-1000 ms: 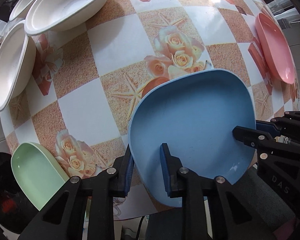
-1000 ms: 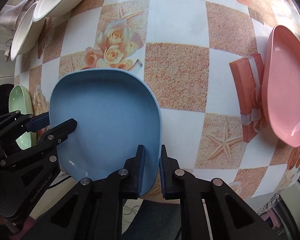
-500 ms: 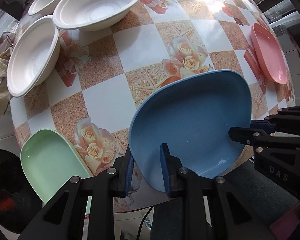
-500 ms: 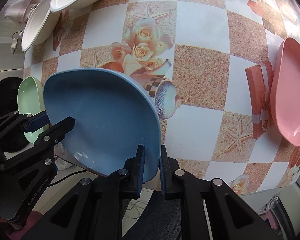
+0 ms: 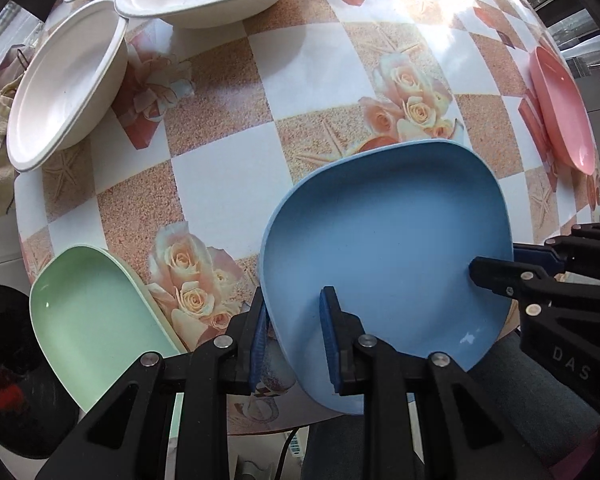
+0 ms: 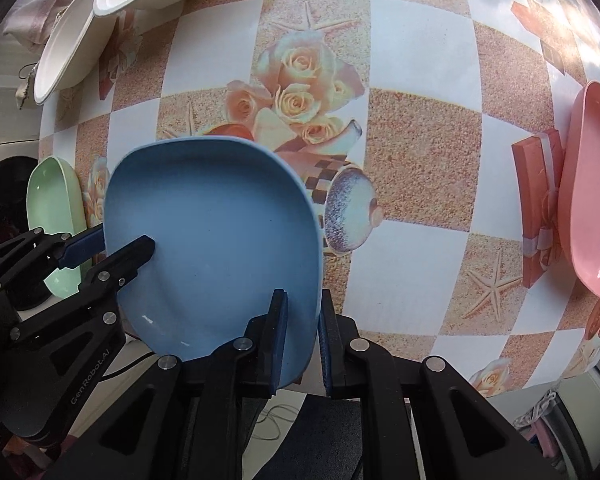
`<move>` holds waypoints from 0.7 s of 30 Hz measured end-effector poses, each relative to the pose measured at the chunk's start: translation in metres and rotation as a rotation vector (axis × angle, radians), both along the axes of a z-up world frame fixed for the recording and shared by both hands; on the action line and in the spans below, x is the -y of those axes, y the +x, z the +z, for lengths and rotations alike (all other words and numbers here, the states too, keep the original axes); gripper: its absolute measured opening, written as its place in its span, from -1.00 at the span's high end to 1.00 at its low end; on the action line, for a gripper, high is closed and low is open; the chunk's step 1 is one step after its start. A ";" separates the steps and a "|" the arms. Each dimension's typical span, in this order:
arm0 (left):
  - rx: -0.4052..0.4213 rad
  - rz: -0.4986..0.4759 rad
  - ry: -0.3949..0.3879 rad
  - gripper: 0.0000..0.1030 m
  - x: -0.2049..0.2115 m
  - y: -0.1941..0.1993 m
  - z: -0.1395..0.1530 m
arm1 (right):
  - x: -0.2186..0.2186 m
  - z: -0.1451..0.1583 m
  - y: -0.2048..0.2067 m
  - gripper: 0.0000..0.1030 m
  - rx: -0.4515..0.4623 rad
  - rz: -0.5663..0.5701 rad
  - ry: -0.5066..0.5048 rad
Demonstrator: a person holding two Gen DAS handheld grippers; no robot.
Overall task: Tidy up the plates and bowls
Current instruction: 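Lift the blue plate with both grippers and carry it onto the green plate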
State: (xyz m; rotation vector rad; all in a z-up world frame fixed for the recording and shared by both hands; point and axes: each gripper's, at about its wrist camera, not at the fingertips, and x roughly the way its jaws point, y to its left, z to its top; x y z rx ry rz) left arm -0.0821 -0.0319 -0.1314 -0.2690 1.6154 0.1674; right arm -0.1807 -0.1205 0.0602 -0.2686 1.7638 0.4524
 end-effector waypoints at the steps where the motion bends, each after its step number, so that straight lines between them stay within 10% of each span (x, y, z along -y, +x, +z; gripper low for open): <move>1: 0.003 0.000 -0.001 0.46 0.000 -0.001 0.000 | 0.001 -0.002 -0.001 0.69 -0.006 -0.002 -0.007; 11: 0.011 -0.002 0.028 0.11 0.000 -0.012 -0.006 | 0.000 -0.012 -0.004 0.51 -0.012 0.001 0.006; 21: 0.012 -0.013 -0.011 0.48 -0.003 -0.013 -0.002 | -0.010 0.004 -0.031 0.66 -0.030 0.037 0.020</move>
